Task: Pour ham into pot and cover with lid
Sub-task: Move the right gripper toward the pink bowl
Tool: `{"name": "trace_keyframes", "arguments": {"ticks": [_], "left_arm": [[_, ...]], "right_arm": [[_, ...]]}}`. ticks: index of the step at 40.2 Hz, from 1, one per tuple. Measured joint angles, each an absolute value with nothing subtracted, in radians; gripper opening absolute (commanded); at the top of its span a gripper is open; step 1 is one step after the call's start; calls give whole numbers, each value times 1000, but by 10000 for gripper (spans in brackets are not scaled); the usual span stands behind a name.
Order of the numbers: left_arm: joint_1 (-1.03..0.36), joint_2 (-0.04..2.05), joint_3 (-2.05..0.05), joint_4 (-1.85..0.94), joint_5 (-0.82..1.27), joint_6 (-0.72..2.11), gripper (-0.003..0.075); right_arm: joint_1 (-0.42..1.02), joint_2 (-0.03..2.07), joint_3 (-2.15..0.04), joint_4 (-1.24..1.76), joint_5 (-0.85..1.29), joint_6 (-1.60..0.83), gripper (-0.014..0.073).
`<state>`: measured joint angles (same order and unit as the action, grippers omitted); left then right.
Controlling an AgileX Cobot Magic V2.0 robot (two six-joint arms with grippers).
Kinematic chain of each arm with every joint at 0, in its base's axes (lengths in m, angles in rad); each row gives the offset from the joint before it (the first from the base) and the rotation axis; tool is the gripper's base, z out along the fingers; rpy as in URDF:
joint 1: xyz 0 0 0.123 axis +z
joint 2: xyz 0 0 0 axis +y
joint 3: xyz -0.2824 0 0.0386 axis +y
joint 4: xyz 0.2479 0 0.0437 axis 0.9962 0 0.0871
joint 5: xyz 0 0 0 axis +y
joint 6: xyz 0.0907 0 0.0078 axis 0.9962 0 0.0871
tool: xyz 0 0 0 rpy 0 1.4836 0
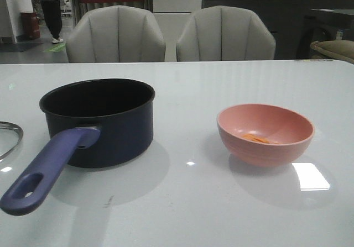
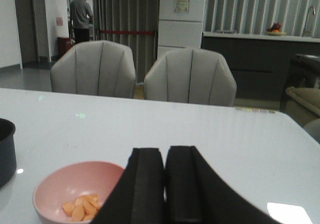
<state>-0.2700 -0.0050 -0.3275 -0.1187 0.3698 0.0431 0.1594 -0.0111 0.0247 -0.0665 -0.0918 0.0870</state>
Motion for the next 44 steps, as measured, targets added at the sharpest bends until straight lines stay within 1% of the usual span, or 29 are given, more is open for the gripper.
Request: {"name": "trace_keyframes", "arguments": {"ticks": [2,6,12,19,26,28,30,34,38,40,44], "left_arm": [[-270,-5,-327,-119,371,43,638],[-270,-5,-327,-119,371,43,638],[-270,-5,-327,-119,371,43,638],[-270,-5,-327,-119,371,43,638],[-270,-5,-327,-119,371,43,638],[-270,-5,-327,-119,371,43,638],[-270,-5,-327,-119,371,43,638],[-270,-5,-327,-119,371,43,638],[-270,-5,-327,-119,371,43,638],[-270,-5,-327,-119,375,43,638],[-270,-5,-327,-119,386,43,638]], "right_arm": [[159,-11,5,-67,-63,87,159],[159,6,-91,-67,62,87,159],[159,135,-227,-67,205,87,159],[159,246,-238,-59,227,87,159],[159,305,-239,-22,170,87,163],[159,328,-243,-17,159,87,185],[159,363,-250,-15,159,87,231],[159,463,-286,17,165,87,367],[159,594,-342,58,168,87,459],[159,660,-379,73,168,87,478],[159,813,-455,84,176,87,472]]}}
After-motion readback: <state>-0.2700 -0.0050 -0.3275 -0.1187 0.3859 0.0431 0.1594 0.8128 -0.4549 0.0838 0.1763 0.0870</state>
